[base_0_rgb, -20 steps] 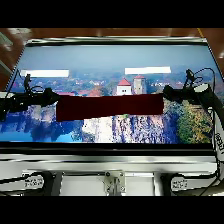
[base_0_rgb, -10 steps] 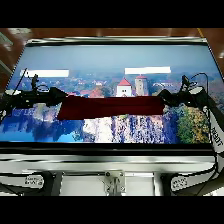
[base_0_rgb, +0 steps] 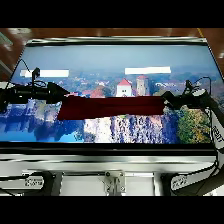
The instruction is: Fold the shirts.
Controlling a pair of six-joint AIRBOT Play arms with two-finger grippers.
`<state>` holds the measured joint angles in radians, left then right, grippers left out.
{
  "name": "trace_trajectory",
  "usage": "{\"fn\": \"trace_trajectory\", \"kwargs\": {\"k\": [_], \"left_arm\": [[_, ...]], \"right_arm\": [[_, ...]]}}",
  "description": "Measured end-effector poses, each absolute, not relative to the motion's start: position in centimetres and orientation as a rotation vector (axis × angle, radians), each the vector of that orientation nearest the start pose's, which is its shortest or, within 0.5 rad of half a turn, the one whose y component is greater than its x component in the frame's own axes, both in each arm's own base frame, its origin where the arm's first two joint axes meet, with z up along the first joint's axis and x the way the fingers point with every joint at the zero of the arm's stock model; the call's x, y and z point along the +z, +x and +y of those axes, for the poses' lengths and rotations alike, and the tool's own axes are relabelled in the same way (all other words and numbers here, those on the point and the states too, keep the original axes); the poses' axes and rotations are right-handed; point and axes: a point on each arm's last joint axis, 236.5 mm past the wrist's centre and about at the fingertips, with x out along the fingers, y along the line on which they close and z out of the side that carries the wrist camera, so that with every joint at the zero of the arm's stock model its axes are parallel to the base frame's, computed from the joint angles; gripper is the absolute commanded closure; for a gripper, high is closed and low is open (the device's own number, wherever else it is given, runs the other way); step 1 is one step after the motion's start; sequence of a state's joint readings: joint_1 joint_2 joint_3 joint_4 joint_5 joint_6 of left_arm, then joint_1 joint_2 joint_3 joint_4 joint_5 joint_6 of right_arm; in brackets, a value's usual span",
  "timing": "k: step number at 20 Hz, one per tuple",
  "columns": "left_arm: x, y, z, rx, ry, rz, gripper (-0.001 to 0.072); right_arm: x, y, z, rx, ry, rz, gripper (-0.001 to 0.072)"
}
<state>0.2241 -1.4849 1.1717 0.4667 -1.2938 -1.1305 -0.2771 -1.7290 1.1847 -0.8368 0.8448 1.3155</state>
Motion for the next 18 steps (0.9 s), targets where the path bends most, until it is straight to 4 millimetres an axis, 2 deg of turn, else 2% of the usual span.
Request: {"fn": "trace_trajectory", "kwargs": {"k": [1, 2, 3, 4, 5, 6, 7, 8, 11, 13, 16, 18], "left_arm": [[5.7, 41.9, -11.5, -0.668, -0.833, 1.112, 0.0269], [6.2, 41.8, -11.7, -0.676, -0.827, 1.107, 0.027], [6.7, 41.6, -12.0, -0.686, -0.819, 1.103, 0.0272], [7.0, 41.5, -12.1, -0.689, -0.815, 1.099, 0.0287], [7.3, 41.3, -12.2, -0.694, -0.81, 1.096, 0.029], [7.4, 41.3, -12.3, -0.697, -0.807, 1.093, 0.0391], [7.5, 41.2, -12.4, -0.699, -0.802, 1.092, 0.0558], [7.6, 41.2, -12.7, -0.703, -0.798, 1.091, 0.0659], [7.6, 41.3, -14.7, -0.735, -0.745, 1.077, 0.0671], [7.1, 41.3, -16.9, -0.76, -0.704, 1.074, 0.0671], [5.6, 41.4, -21.3, -0.785, -0.648, 1.078, 0.0671], [4.0, 41.2, -24.5, -0.791, -0.624, 1.098, 0.0671]], "right_arm": [[-11.6, 47.0, -0.4, 0.061, 0.745, 1.19, 0.0088], [-11.9, 46.9, 0.3, 0.07, 0.745, 1.201, 0.0335], [-12.3, 46.8, 1.0, 0.08, 0.749, 1.216, 0.0541], [-12.8, 46.4, 1.9, 0.092, 0.755, 1.239, 0.0654], [-12.7, 46.2, 2.6, 0.109, 0.75, 1.255, 0.0654], [-12.6, 46.2, 3.0, 0.125, 0.748, 1.265, 0.0654], [-12.2, 46.0, 3.5, 0.148, 0.736, 1.277, 0.0655], [-11.4, 45.9, 3.9, 0.179, 0.723, 1.284, 0.0655], [-6.6, 46.2, 5.0, 0.27, 0.686, 1.241, 0.0655], [-2.4, 46.2, 5.5, 0.312, 0.661, 1.184, 0.0655], [3.5, 44.4, 6.6, 0.368, 0.643, 1.143, 0.0655], [7.2, 42.3, 7.5, 0.401, 0.638, 1.131, 0.0655]]}}
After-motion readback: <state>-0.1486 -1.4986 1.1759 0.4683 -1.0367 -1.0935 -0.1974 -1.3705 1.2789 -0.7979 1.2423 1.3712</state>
